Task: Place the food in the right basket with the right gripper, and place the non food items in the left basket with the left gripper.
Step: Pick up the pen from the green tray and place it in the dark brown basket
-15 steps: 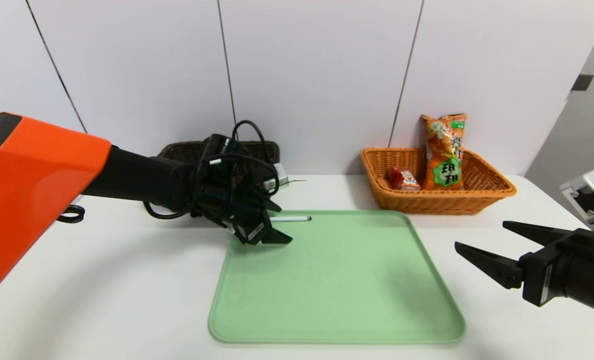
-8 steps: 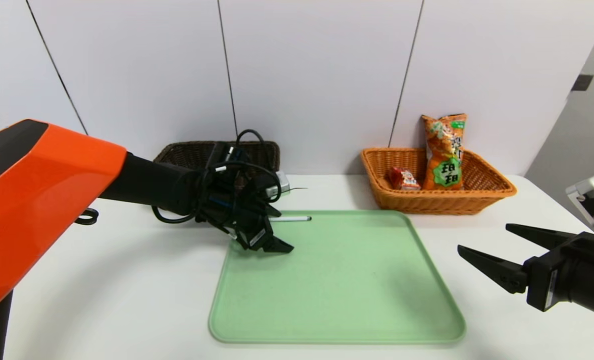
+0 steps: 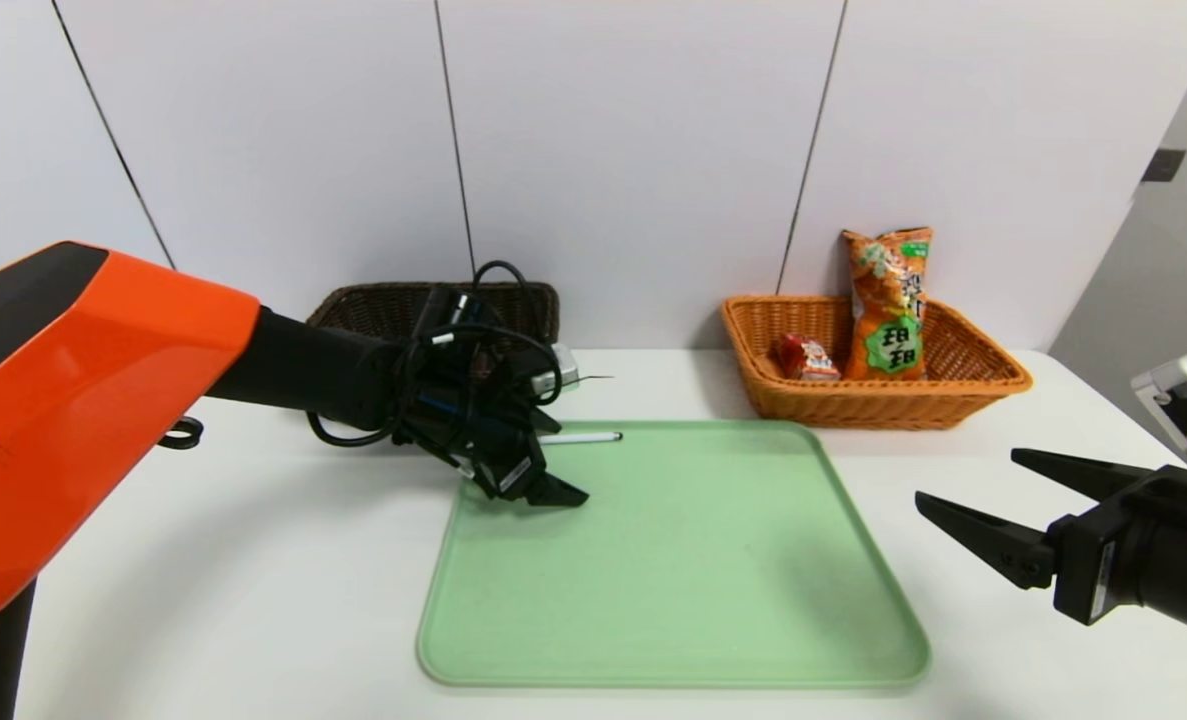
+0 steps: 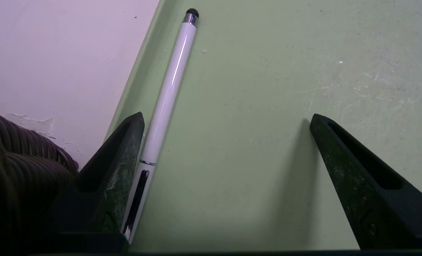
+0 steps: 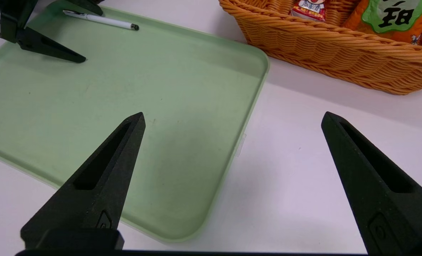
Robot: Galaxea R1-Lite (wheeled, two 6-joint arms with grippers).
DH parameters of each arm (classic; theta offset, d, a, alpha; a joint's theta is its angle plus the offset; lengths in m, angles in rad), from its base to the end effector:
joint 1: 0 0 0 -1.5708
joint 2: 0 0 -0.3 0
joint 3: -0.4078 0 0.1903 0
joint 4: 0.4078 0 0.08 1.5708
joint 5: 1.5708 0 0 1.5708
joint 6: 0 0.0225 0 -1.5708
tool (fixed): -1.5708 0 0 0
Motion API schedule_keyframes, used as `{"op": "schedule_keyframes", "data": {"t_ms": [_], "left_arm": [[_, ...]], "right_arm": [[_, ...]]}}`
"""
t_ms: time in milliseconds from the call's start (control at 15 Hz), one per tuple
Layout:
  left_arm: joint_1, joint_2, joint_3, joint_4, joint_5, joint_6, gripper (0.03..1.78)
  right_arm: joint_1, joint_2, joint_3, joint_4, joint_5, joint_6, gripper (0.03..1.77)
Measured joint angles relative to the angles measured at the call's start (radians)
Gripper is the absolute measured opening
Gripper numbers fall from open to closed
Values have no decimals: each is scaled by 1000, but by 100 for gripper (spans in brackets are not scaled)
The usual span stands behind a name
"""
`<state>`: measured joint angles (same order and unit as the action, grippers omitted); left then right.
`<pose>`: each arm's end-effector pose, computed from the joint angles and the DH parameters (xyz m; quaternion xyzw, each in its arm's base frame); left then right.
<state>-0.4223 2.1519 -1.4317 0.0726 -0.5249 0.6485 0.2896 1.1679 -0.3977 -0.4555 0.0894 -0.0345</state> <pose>0.3745 -0.1806 0.1214 0.2428 0.2315 -0.5217 0.7845 0.1506 0.0470 0.1768 -0.0324 0.1527 0.1887 0.9696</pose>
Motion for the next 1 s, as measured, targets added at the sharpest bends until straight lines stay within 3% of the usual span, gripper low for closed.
{"op": "schedule_keyframes", "data": {"t_ms": [400,1000], "left_arm": [[0,-47,0,58,-57,-29,167],[1,-8,-7,20,-46,-30,169]], "right_arm": [[0,5,1,0,0,0,171],[0,5,0,0,0,0,171]]}}
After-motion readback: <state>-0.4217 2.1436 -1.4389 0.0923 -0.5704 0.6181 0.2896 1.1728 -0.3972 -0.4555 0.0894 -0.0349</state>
